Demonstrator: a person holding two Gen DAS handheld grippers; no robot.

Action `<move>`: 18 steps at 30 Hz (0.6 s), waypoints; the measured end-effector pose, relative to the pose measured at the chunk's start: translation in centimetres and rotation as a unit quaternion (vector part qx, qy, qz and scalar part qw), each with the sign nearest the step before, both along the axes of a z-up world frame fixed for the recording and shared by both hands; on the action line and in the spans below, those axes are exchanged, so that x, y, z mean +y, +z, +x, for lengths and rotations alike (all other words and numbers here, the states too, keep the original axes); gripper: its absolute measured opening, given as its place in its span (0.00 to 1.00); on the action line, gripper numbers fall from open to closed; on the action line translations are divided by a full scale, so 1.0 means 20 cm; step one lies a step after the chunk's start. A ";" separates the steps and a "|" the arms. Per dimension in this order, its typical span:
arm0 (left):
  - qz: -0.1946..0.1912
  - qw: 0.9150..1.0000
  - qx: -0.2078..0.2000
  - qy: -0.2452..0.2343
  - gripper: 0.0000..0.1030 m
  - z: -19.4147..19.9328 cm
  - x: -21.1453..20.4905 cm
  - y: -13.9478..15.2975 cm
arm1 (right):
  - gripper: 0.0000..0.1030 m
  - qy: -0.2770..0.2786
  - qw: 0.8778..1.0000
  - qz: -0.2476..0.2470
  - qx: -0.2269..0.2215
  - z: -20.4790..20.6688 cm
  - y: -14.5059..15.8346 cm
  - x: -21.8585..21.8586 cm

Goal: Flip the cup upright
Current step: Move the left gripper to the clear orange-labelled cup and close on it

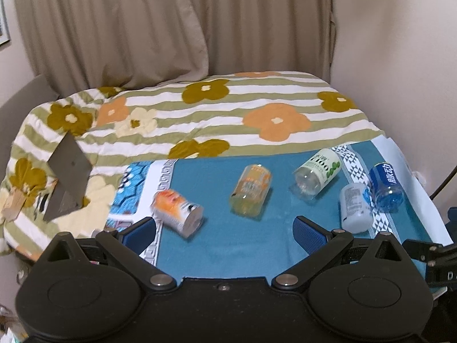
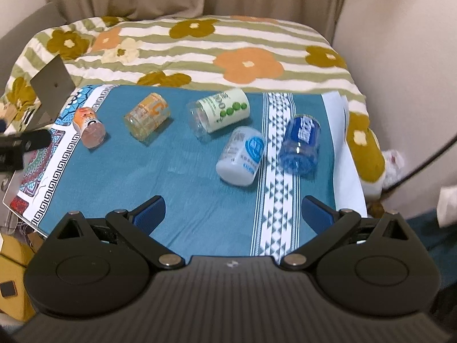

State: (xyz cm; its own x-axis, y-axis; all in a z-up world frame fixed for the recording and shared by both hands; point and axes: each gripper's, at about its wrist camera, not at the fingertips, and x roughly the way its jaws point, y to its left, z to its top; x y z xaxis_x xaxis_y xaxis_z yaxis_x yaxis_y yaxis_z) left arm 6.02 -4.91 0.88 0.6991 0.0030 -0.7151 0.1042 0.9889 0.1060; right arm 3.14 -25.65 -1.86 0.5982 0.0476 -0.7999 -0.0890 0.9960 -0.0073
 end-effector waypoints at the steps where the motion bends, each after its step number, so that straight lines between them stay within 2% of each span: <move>1: -0.001 1.000 0.004 -0.006 1.00 0.04 -0.01 -0.01 | 1.00 0.004 1.000 0.001 -0.005 0.02 -0.01 -0.01; 8: 0.013 0.998 0.021 -0.057 1.00 0.31 -0.07 -0.11 | 1.00 0.003 1.000 0.022 0.003 0.17 -0.10 -0.03; 18: 0.013 0.988 0.085 -0.127 1.00 0.72 -0.10 -0.34 | 1.00 -0.048 0.998 0.029 0.037 0.37 -0.26 0.07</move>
